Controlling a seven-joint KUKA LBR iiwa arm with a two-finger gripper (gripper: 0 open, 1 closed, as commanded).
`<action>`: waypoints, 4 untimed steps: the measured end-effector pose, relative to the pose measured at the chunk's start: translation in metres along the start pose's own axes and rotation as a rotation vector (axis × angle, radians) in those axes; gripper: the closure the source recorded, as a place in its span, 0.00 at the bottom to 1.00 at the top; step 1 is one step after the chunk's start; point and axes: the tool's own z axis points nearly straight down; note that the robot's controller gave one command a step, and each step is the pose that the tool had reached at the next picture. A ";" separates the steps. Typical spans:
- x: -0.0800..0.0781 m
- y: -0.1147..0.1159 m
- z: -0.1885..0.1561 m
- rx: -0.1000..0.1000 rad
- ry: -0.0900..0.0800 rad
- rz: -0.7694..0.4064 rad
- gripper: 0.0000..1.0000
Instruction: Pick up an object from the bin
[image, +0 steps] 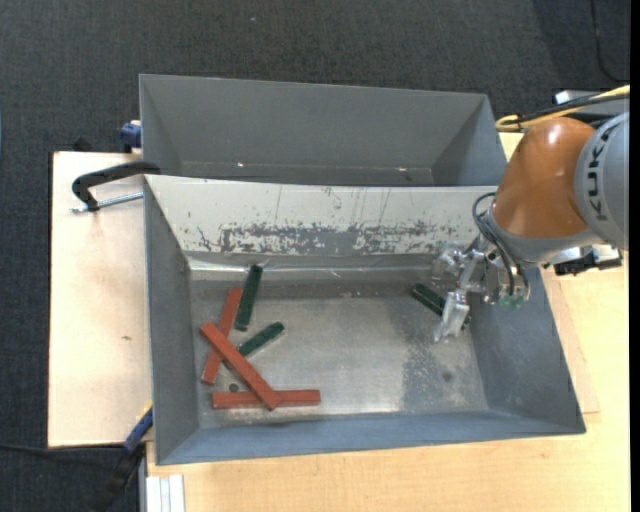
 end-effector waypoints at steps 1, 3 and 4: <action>-0.008 0.004 -0.042 0.000 -0.005 0.006 0.00; -0.013 0.008 0.036 0.001 -0.001 0.235 1.00; -0.013 0.008 0.036 0.001 -0.001 0.235 1.00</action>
Offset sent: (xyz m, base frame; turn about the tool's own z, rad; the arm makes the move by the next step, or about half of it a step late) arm 0.0103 0.0048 -0.0366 0.1878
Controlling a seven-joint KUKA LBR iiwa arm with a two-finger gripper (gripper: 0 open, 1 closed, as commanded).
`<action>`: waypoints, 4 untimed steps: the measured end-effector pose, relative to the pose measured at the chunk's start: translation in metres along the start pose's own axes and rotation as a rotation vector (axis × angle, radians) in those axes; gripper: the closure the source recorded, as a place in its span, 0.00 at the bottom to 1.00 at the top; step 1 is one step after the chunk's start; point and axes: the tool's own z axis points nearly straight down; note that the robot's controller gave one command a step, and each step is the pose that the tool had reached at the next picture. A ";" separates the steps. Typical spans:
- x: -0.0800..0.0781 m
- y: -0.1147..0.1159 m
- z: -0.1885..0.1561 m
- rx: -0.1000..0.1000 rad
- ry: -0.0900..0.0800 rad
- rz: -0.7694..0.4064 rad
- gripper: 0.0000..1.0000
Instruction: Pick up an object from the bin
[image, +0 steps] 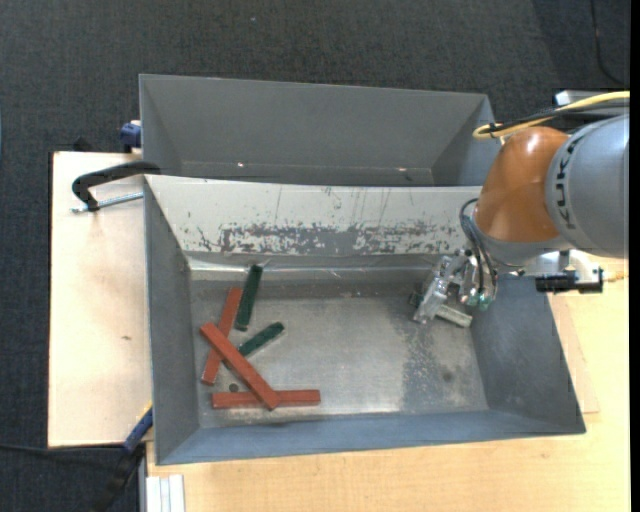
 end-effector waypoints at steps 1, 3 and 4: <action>0.001 0.000 -0.003 0.001 0.004 0.000 1.00; 0.001 0.000 -0.047 0.000 0.004 0.000 1.00; 0.000 0.000 -0.068 -0.001 -0.001 -0.001 1.00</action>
Offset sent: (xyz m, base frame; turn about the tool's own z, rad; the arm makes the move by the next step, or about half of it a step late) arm -0.0001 -0.0001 0.1018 0.0000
